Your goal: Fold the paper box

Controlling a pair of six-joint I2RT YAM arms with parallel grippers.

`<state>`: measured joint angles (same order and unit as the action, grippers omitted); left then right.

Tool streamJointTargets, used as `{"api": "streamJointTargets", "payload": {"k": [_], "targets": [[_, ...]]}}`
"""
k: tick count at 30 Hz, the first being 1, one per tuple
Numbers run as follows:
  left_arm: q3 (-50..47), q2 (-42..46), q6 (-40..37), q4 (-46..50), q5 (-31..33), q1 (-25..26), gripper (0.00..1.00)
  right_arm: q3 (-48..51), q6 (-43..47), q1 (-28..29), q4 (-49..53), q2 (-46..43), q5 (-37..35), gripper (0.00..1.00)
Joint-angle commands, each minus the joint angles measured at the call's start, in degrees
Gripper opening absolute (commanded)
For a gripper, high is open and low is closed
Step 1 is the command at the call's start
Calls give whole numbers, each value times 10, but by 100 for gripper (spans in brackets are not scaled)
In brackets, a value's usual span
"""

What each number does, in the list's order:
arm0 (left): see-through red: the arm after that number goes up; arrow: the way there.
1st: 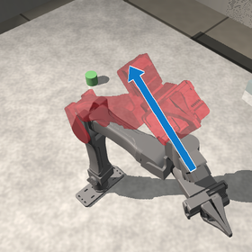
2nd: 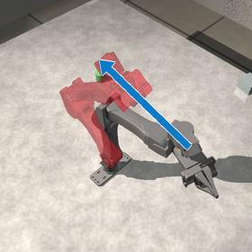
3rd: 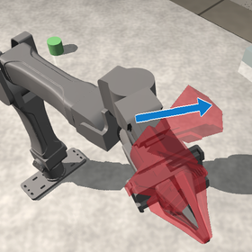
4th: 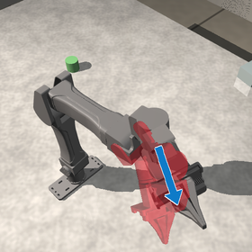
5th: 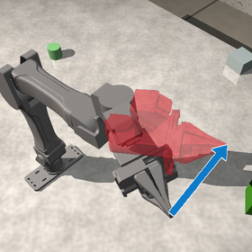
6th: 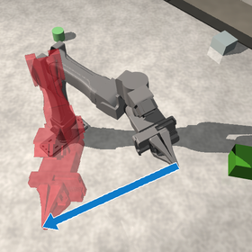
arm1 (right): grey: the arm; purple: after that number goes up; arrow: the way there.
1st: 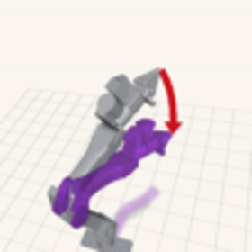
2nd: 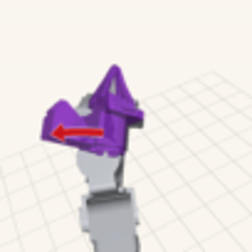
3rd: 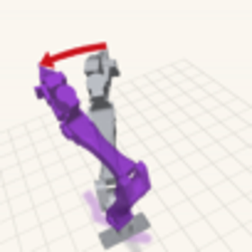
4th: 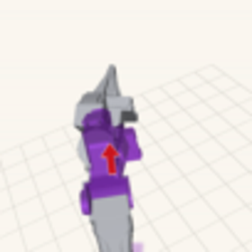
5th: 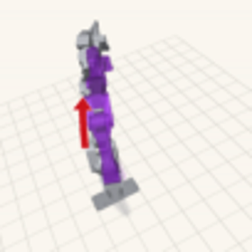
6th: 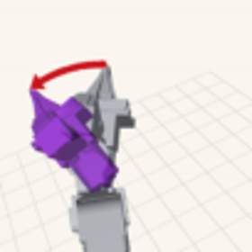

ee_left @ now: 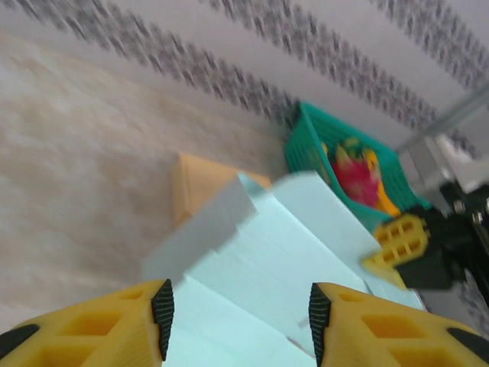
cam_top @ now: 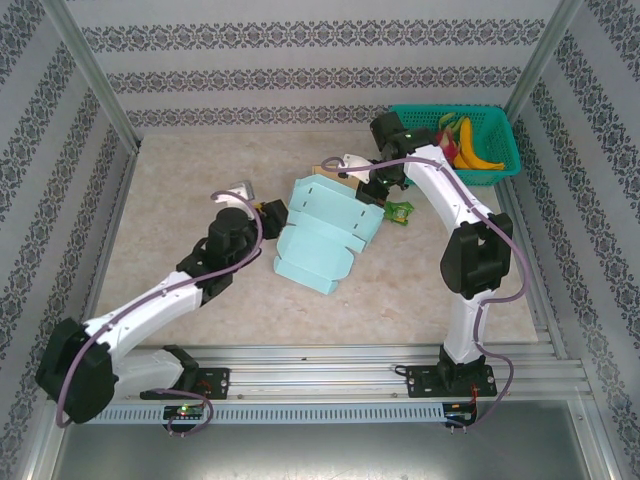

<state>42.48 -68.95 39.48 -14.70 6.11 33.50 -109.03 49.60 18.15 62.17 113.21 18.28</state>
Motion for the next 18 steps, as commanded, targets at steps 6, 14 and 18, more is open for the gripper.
{"api": "streamJointTargets", "payload": {"k": [6, 14, 18], "targets": [[93, -145, 37, 7, -77, 16, 46, 14, 4, 2, -6, -19, 52, 0], [132, -213, 49, 6, -50, -44, 44, 30, 28, 7, -4, -26, 67, 0], [130, -223, 49, 5, -46, -68, 43, 34, 37, 14, -1, -28, 68, 0]]}}
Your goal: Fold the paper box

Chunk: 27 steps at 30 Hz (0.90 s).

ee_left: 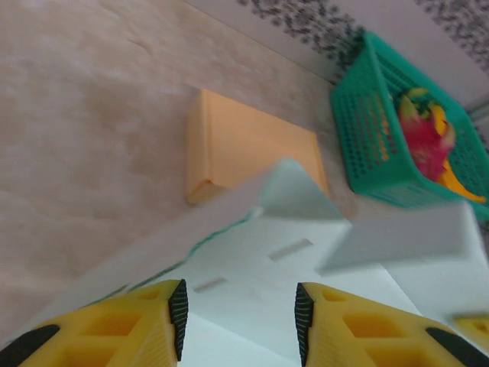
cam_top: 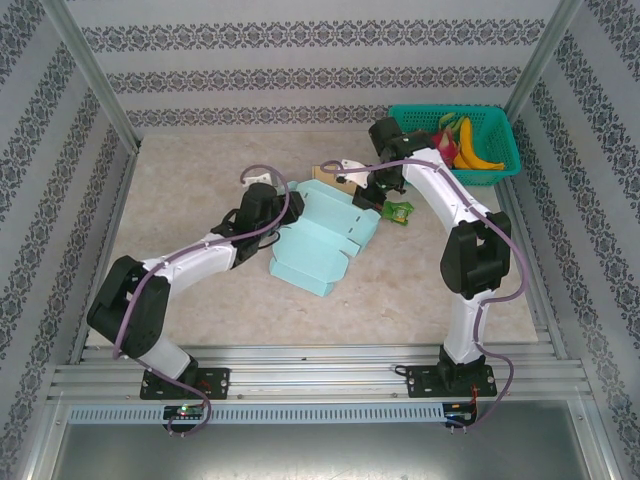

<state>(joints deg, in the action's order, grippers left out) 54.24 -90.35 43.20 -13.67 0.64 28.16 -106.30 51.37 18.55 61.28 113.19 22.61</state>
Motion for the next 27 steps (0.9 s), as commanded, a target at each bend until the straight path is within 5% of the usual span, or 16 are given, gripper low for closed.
{"api": "streamJointTargets", "payload": {"k": [1, 14, 27], "targets": [[10, -11, 15, -6, 9, -22, 43, 7, 20, 11, 8, -29, 25, 0], [16, 14, 6, 6, 2, -62, 41, 17, 36, 16, 8, -25, 17, 0], [53, -24, 15, -19, -127, -52, 40, 17, 30, 25, 2, -24, 14, 0]]}}
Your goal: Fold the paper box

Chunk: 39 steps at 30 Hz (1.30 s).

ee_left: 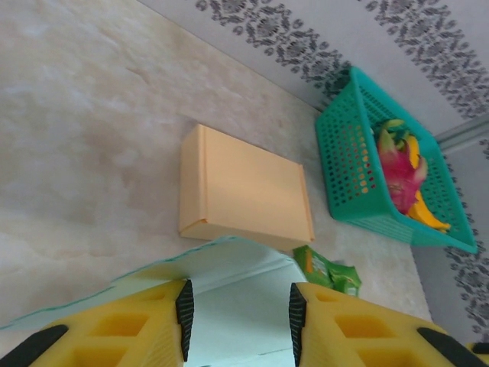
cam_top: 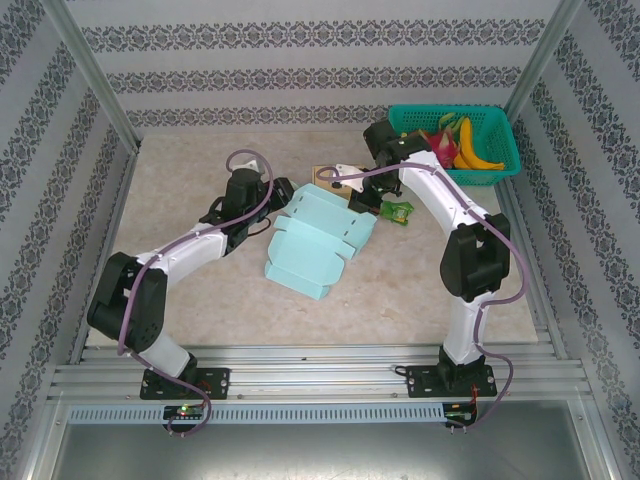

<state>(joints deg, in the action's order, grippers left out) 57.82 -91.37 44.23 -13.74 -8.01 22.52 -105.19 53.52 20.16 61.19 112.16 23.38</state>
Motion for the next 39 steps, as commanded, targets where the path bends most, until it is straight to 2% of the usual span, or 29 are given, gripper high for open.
{"api": "streamJointTargets", "payload": {"k": [1, 11, 20, 25, 31, 39], "targets": [[19, -16, 4, -19, -42, 11, 40, 6, 8, 11, 2, -13, 6, 0], [19, -36, 1, -32, -50, 69, 39, 9, 2, 25, -5, -21, 16, 0], [21, -24, -15, 26, 7, 71, 39, 15, 2, 26, -8, -19, 6, 0], [-5, 3, -35, 96, 30, 43, 40, 20, 1, 25, -14, -15, -14, 0], [-65, 7, -23, 83, 14, 8, 40, 26, -6, 24, -30, -22, -14, 0], [-93, 24, -26, 106, 67, 2, 39, 31, -10, 24, -38, -26, -21, 0]]}}
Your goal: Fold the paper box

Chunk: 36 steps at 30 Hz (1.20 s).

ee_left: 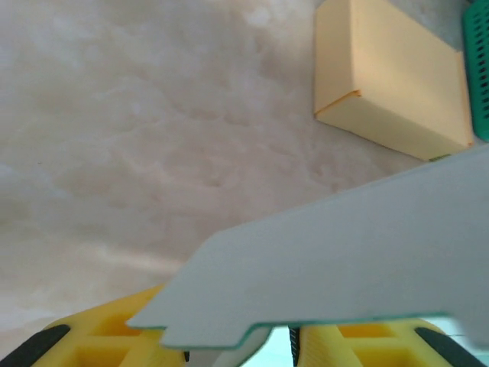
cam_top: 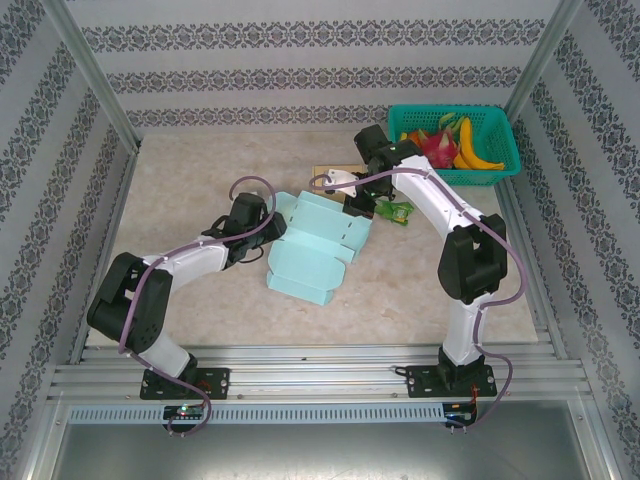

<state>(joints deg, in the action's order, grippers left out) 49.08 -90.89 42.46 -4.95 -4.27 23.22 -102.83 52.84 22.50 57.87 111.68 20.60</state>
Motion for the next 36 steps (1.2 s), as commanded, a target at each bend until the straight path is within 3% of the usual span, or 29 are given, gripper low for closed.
{"api": "streamJointTargets", "payload": {"k": [1, 3, 9, 13, 19, 27, 31, 36], "targets": [[-6, 22, -10, 20, 34, -5, 39, 8, -3, 1, -6, -22, 6, 0], [-7, 19, -10, 18, 30, -5, 39, 10, -4, 1, -8, -23, 7, 0], [-4, -6, 20, -52, -90, -3, 38, 13, -14, 1, -17, -21, -2, 0], [5, -18, 43, -71, -128, 11, 38, 12, -27, 1, -25, -18, -13, 0], [27, -60, 62, -78, -138, 38, 38, 14, -33, 0, -32, -21, -6, 0], [27, -111, 108, -155, -185, 38, 39, 23, -30, 0, -40, -16, -5, 0], [11, -83, 89, -155, -178, 38, 40, 32, -31, 1, -54, -20, -22, 0], [-45, 13, -4, -129, -130, 38, 45, 84, -26, 9, -135, -52, -74, 0]]}}
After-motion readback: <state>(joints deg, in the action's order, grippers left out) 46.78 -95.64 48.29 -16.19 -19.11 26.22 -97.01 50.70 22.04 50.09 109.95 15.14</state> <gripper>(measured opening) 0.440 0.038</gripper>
